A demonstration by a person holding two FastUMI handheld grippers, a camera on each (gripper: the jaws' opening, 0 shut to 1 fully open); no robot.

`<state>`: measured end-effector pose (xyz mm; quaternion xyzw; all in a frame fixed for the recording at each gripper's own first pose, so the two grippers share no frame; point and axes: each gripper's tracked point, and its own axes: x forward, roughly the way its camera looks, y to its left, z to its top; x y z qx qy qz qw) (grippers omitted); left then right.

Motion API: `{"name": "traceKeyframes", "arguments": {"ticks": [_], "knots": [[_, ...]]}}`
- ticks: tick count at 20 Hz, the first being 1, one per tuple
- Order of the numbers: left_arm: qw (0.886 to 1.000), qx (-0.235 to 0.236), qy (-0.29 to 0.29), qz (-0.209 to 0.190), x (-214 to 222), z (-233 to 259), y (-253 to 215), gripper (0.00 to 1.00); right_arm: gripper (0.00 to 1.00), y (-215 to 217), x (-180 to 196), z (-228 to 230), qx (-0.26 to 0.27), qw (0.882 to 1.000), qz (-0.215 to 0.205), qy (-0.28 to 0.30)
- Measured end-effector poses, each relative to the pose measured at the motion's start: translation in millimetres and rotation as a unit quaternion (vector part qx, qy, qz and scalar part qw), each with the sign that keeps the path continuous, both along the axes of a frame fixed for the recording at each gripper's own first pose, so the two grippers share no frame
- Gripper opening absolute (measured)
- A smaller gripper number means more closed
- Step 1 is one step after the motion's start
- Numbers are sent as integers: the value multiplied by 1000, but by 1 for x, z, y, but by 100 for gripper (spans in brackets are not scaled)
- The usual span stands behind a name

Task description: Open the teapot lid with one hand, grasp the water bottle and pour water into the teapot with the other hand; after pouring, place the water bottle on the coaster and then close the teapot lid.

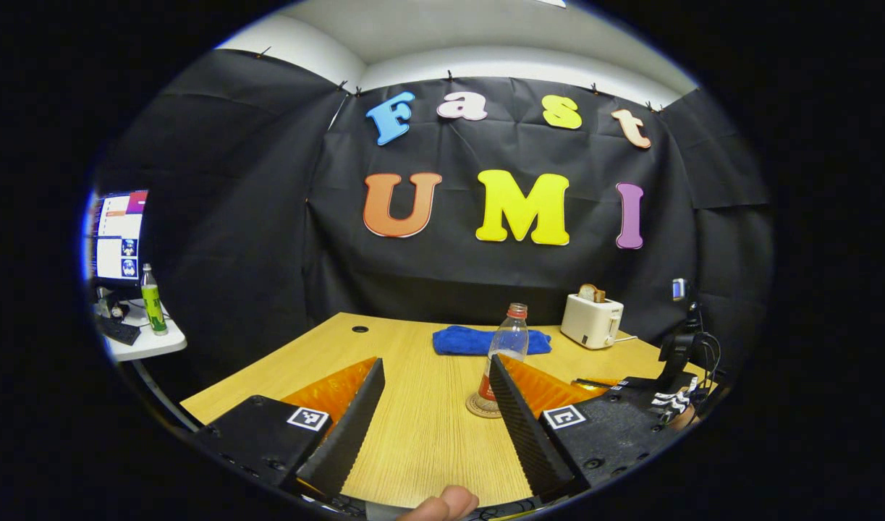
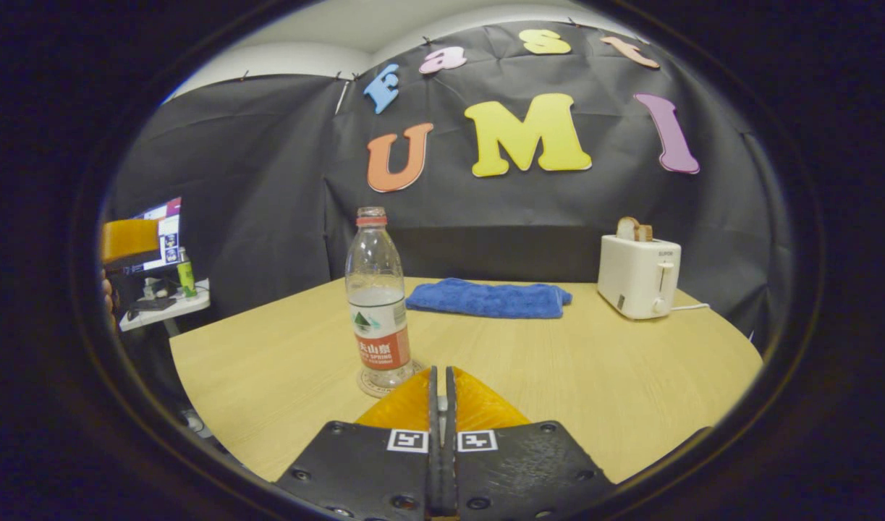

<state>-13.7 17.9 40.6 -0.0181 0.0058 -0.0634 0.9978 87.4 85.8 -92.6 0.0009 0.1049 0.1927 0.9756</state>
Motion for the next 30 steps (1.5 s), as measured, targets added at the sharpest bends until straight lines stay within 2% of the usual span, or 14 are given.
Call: {"name": "traceKeyframes", "arguments": {"ticks": [2, 6, 14, 17, 19, 20, 21, 22, 23, 26, 30], "knots": [[1000, 6, 3, -7, -3, -2, -5, 92, 0, 1, 3, -3, 0, 1000, -1, 1], [1000, 28, -3, 8, -11, -2, -4, 92, 0, 4, 5, -2, 0, 1000, 0, 0], [999, 35, -3, 18, -11, -8, 1, 92, 0, 1, 3, -10, -4, 1000, -2, 7], [999, 34, 0, 21, -10, -11, 3, 92, 6, 0, 2, -7, 1, 1000, -2, 3], [999, 31, 1, 22, -10, -11, 4, 92, 17, 0, 0, -2, 1, 1000, -3, -4], [999, 29, 3, 22, -9, -13, 5, 92, 29, -2, -1, 1, 0, 1000, -5, -8], [999, 28, 5, 22, -8, -14, 5, 92, 32, -4, -3, 5, 0, 1000, -9, -12], [999, 28, 7, 22, -8, -15, 6, 92, 48, -4, -6, 9, 3, 1000, -8, -15], [999, 29, 8, 24, -8, -17, 7, 92, 51, -7, -7, 14, 4, 1000, -14, -19], [999, 33, 11, 25, -6, -19, 6, 92, 72, -15, -15, 29, 8, 999, -25, -34], [999, 30, 11, 17, -9, -18, -4, 92, 92, -35, -34, 60, 14, 997, -49, -66]]}}
